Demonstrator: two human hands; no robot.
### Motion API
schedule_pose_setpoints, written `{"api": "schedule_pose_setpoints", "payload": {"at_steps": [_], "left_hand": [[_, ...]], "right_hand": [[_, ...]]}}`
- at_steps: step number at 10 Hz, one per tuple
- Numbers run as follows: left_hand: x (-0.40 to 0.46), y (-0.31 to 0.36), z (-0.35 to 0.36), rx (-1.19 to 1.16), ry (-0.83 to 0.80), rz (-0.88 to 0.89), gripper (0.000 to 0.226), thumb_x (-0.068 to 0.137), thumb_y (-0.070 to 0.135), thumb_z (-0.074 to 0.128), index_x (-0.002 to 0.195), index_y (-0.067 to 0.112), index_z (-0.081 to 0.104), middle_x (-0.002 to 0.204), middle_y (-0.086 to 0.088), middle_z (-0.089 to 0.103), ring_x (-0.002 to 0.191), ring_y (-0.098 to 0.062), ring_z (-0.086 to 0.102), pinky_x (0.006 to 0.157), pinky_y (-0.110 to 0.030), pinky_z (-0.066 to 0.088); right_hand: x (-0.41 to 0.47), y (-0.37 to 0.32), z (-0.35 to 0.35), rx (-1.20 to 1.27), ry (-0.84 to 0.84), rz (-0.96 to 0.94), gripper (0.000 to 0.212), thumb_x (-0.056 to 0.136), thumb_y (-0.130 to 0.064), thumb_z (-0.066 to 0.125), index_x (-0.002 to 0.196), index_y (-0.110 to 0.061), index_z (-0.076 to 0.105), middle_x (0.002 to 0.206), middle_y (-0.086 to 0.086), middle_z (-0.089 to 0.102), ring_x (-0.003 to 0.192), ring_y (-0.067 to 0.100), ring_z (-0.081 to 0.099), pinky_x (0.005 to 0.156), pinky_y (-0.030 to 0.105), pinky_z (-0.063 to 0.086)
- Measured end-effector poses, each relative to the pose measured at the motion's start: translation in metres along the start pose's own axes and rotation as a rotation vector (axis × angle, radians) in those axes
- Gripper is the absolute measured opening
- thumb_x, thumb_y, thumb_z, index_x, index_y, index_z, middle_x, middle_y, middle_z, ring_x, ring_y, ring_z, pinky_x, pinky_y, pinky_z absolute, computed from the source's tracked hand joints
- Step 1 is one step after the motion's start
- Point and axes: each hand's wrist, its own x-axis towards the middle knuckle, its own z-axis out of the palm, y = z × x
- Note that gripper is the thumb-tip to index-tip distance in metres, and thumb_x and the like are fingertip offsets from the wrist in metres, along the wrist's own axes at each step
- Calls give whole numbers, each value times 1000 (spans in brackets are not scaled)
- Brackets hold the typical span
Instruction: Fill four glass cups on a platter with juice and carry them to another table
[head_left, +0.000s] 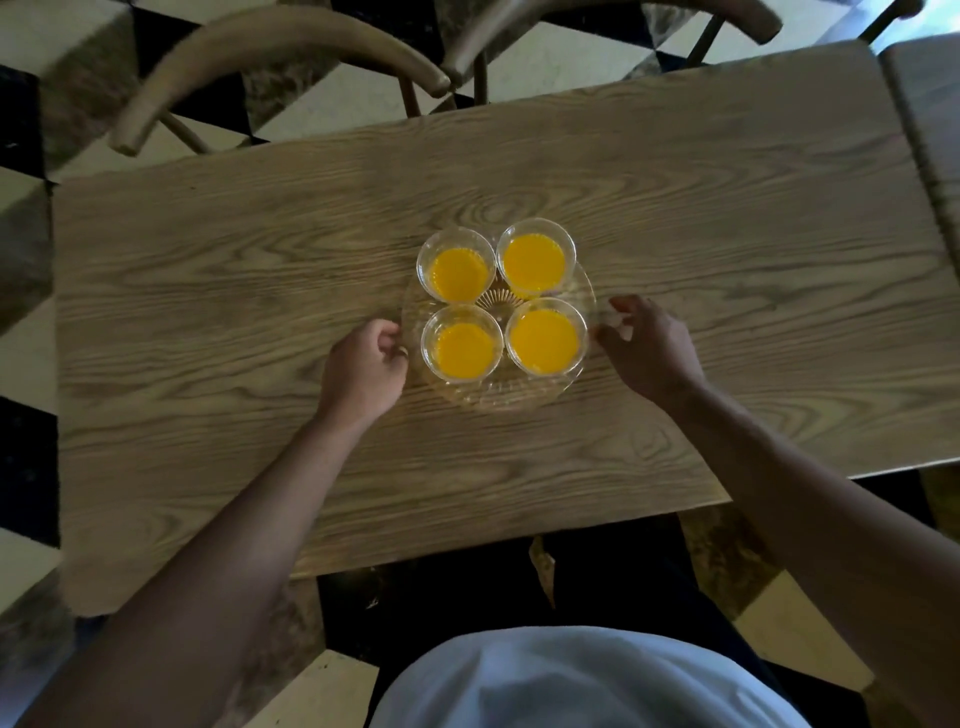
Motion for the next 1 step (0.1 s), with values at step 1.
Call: {"api": "schedule_pose_setpoints", "payload": {"at_steps": [1], "left_hand": [[-10, 3, -4, -35, 53, -24, 32, 94, 15, 67, 127, 12, 68, 119, -9, 76, 112, -24, 71, 92, -25, 45]], "right_hand": [[-3, 2, -14, -64, -23, -90, 48, 97, -30, 63, 139, -8, 58, 137, 15, 63, 122, 33, 62, 96, 34, 46]]}}
